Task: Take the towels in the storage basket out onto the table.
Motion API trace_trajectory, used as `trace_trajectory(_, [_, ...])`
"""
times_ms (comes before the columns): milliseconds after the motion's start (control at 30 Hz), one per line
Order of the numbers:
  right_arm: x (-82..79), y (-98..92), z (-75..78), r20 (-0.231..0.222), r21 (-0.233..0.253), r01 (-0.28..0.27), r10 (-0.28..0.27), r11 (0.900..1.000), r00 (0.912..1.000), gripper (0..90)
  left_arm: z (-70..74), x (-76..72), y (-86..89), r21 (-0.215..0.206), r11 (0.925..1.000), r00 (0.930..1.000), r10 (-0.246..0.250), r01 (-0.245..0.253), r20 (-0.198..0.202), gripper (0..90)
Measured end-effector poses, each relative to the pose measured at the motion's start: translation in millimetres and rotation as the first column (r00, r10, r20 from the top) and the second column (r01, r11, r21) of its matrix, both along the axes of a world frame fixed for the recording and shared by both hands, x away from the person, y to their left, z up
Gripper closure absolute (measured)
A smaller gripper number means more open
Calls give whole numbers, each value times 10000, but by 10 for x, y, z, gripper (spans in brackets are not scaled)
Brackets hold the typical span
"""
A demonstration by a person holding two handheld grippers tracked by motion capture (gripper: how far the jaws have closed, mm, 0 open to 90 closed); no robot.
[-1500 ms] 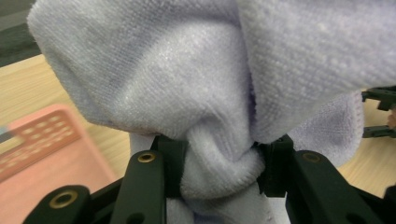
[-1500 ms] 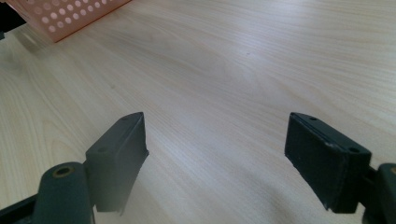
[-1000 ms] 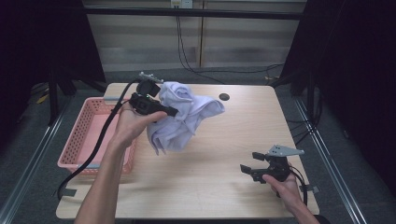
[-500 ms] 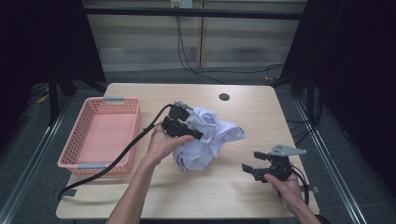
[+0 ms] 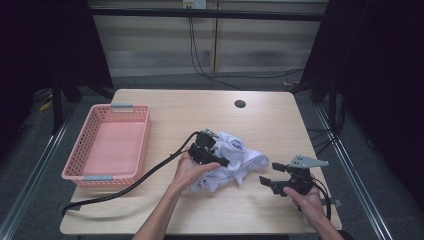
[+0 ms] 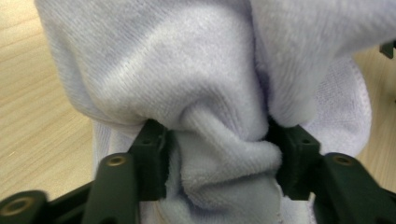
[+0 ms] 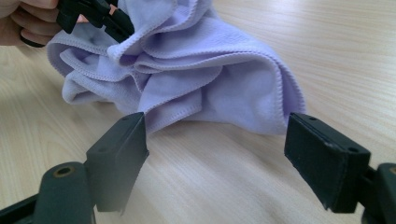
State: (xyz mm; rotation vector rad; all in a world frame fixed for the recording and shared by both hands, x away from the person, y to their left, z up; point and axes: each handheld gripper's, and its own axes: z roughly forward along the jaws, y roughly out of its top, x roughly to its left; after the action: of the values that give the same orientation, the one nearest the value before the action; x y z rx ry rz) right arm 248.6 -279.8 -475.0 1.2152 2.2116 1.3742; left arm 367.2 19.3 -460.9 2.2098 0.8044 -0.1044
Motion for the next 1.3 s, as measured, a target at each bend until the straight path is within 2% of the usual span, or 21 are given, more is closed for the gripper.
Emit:
trace_trajectory(167, [-4,16,9,33,43,-54,54,10000,10000,206,91,-23,72,-236,9997,9999,-106,109,115,257])
trace_trajectory(233, [-3,23,10,61,-6,-81,81,10000,9999,206,130,-47,102,-328,9995,9995,39,-29,315,248])
trace_trajectory(267, [-4,30,14,46,66,-94,94,9999,9999,206,190,-70,198,-736,9973,9992,112,-84,378,242])
trace_trajectory(400, [8,53,34,90,26,-229,229,9997,9997,210,267,-126,361,-666,9967,9969,509,-469,599,221])
trace_trajectory(467, [8,61,39,52,49,-244,244,9997,9997,215,302,-191,484,-918,9948,9967,505,-445,643,239])
trace_trajectory(533, [18,116,52,33,-31,-442,442,9990,9990,229,333,-286,588,-735,9955,9939,668,-604,875,256])
trace_trajectory(600, [27,140,53,4,-90,-531,531,9986,9986,235,344,-315,623,-744,9955,9940,647,-582,877,261])
trace_trajectory(667, [56,219,58,-11,-240,-839,839,9962,9965,276,400,-430,731,-788,9947,9909,749,-663,1119,283])
trace_trajectory(733, [81,265,63,15,-334,-949,950,9949,9955,302,449,-528,824,-1185,9904,9890,858,-714,1204,302])
trace_trajectory(767, [81,265,63,15,-334,-949,950,9949,9955,302,449,-528,824,-1185,9904,9890,858,-714,1204,327])
trace_trajectory(800, [125,305,67,72,-423,-1075,1079,9933,9941,376,477,-599,882,-1365,9879,9883,905,-736,1225,340])
trace_trajectory(867, [165,330,63,40,-401,-1220,1223,9917,9925,413,517,-786,932,-988,9942,9853,588,-433,1606,394])
trace_trajectory(933, [180,344,61,48,-424,-1251,1254,9912,9921,431,531,-866,947,-966,9945,9840,556,-396,1694,411])
trace_trajectory(967, [205,383,51,17,-501,-1393,1395,9890,9902,464,544,-966,965,-1197,9927,9833,365,-152,1781,494])
trace_trajectory(1000, [205,383,51,17,-501,-1393,1395,9890,9902,464,544,-966,965,-1197,9927,9833,365,-152,1781,527])
trace_trajectory(1067, [240,438,43,-44,-556,-1596,1596,9856,9872,470,493,-1121,972,-1119,9937,9807,184,36,1945,553])
trace_trajectory(1133, [277,475,56,-34,-363,-1640,1639,9858,9865,466,417,-1201,1001,-1369,9906,9835,304,-58,1781,567])
trace_trajectory(1167, [302,497,63,3,-328,-1697,1698,9849,9855,466,382,-1221,1002,-1311,9912,9819,426,-184,1844,561])
trace_trajectory(1233, [332,520,69,-10,-290,-1770,1770,9838,9842,460,344,-1213,994,-1253,9918,9802,478,-238,1921,533])
trace_trajectory(1267, [379,557,67,-17,-229,-1750,1750,9843,9846,462,315,-1176,988,-1356,9906,9844,418,-185,1711,516])
trace_trajectory(1300, [417,591,63,-21,-287,-1744,1744,9843,9847,462,290,-1143,973,-1497,9882,9832,591,-331,1727,515])
